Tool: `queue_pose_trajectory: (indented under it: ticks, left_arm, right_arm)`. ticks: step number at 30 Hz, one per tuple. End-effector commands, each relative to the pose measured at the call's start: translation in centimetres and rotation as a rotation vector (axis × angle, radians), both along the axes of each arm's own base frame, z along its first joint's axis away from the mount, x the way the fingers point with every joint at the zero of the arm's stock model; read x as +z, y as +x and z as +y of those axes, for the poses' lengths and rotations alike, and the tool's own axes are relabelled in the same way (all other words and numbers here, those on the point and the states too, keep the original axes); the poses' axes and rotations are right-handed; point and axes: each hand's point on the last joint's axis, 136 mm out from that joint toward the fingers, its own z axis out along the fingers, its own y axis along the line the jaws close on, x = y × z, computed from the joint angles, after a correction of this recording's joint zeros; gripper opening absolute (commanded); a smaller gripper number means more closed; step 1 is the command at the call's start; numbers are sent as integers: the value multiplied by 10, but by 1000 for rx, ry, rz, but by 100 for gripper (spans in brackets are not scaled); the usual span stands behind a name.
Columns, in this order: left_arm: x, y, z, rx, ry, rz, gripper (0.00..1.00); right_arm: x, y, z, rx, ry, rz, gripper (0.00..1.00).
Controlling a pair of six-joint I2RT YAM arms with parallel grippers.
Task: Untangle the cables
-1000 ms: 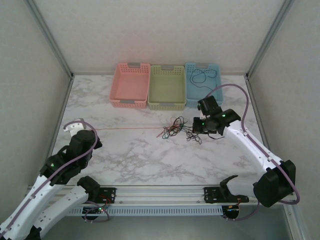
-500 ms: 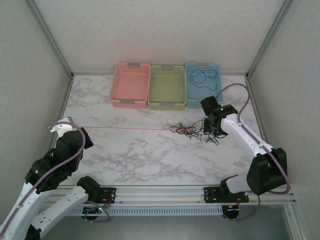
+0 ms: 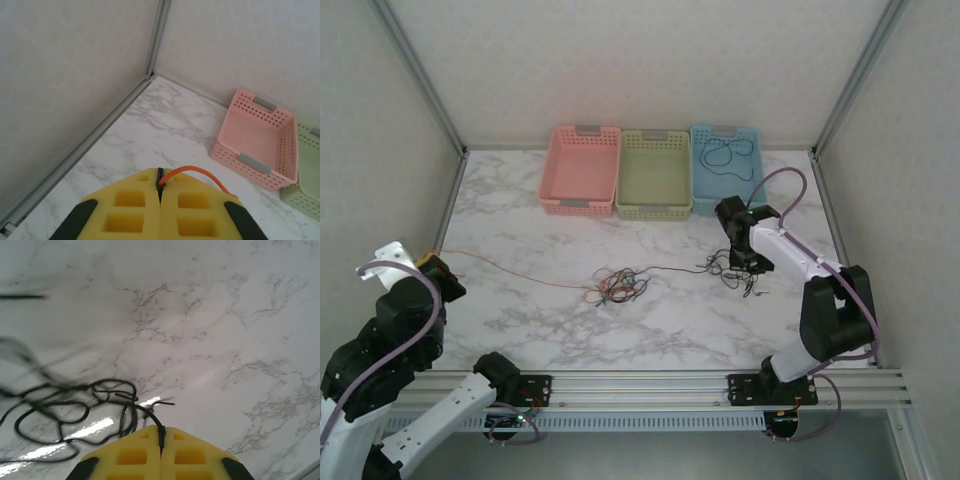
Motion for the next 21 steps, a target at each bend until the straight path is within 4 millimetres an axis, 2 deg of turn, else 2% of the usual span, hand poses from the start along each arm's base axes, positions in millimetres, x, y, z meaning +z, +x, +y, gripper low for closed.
queue_pose_trajectory:
  ticks: [1,3,5,9,11,15,21]
  left_arm:
    - [4,-6,7,14,43,6,0]
    - [-2,1,-4,-27,28,29,0]
    - [-10,10,-18,-78,12,53,0]
    - [-27,25,-45,-175,-23,104,0]
    - [-37,32,-55,-200,-21,146,0]
    - [-54,42,-72,-243,-39,194,0]
    - [-88,61,-110,-349,-103,279,0]
  right_arm:
    - [-6,-1,3,-27,25,0,0]
    - [-6,1,16,-13,112,-12,0]
    - [0,4,39,26,246,-42,0]
    - [34,6,76,114,471,-133,0]
    - [60,6,91,157,562,-189,0]
    - [130,1,117,251,750,-332,0]
    - [248,-30,170,497,1143,-491,0]
